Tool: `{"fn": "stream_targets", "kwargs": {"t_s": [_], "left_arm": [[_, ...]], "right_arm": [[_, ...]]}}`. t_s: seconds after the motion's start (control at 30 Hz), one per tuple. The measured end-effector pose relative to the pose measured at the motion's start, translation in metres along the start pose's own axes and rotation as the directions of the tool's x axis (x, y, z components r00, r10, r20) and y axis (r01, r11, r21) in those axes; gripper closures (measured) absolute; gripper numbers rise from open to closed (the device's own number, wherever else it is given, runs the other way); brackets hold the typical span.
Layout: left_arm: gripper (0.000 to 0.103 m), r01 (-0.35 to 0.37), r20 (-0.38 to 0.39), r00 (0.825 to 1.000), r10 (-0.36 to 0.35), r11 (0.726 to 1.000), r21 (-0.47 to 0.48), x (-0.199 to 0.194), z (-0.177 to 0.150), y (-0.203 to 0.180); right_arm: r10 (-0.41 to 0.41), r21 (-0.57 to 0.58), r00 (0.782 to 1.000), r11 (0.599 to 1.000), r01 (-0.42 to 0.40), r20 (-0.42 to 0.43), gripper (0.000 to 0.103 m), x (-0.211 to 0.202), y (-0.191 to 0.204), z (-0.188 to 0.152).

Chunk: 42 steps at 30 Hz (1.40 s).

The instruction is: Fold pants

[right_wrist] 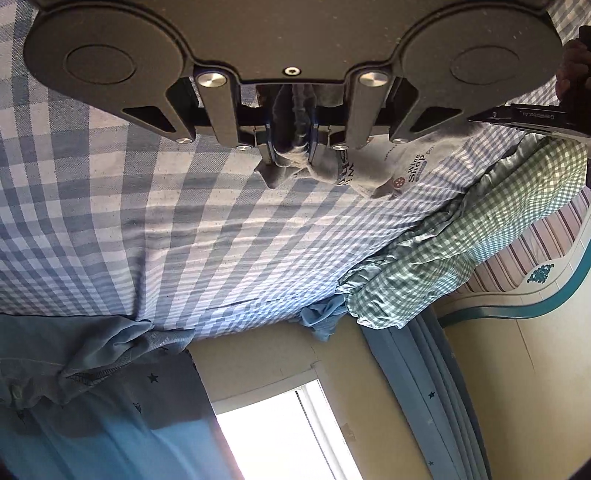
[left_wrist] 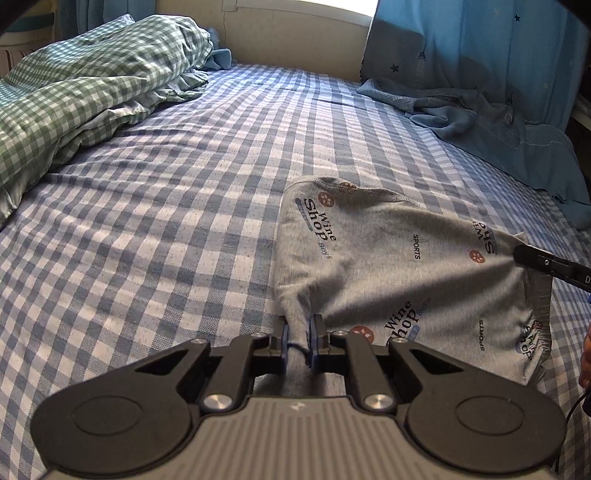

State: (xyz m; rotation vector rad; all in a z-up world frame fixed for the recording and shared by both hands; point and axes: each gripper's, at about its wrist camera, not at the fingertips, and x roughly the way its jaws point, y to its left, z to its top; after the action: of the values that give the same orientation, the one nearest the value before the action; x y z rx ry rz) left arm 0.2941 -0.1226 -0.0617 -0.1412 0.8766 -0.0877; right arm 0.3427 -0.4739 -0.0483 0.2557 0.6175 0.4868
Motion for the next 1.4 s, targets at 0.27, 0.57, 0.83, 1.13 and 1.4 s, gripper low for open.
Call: {"fn": "stream_targets", "kwargs": {"t_s": [0.27,0.57,0.83,1.13,1.4], "left_arm": [[0.082,-0.007,0.006,1.0,0.007,1.0,0.003,0.003,-0.004,0.0],[0.026,-0.103,0.042,0.994,0.105,0.994,-0.04,-0.022,-0.01,0.003],[0.0,-0.129,0.122,0.984,0.128,0.992,0.003,-0.083,-0.027,-0.001],[0.0,-0.167,0.245,0.961,0.132,0.977,0.129,-0.153,-0.078,0.002],[0.0,-0.15,0.239,0.964,0.114,0.979,0.137,-0.176,-0.129,0.024]], "right_arm": [[-0.005,0.008,1.0,1.0,0.005,-0.004,0.081,0.004,-0.007,-0.005],[-0.137,-0.018,0.99,0.99,0.138,0.017,0.034,-0.031,0.009,-0.017],[-0.286,-0.011,0.95,0.957,0.29,0.128,0.001,-0.111,0.078,-0.042],[-0.395,0.03,0.892,0.916,0.399,0.221,0.001,-0.172,0.192,-0.092],[-0.454,0.001,0.864,0.885,0.465,0.216,0.001,-0.183,0.255,-0.149]]}}
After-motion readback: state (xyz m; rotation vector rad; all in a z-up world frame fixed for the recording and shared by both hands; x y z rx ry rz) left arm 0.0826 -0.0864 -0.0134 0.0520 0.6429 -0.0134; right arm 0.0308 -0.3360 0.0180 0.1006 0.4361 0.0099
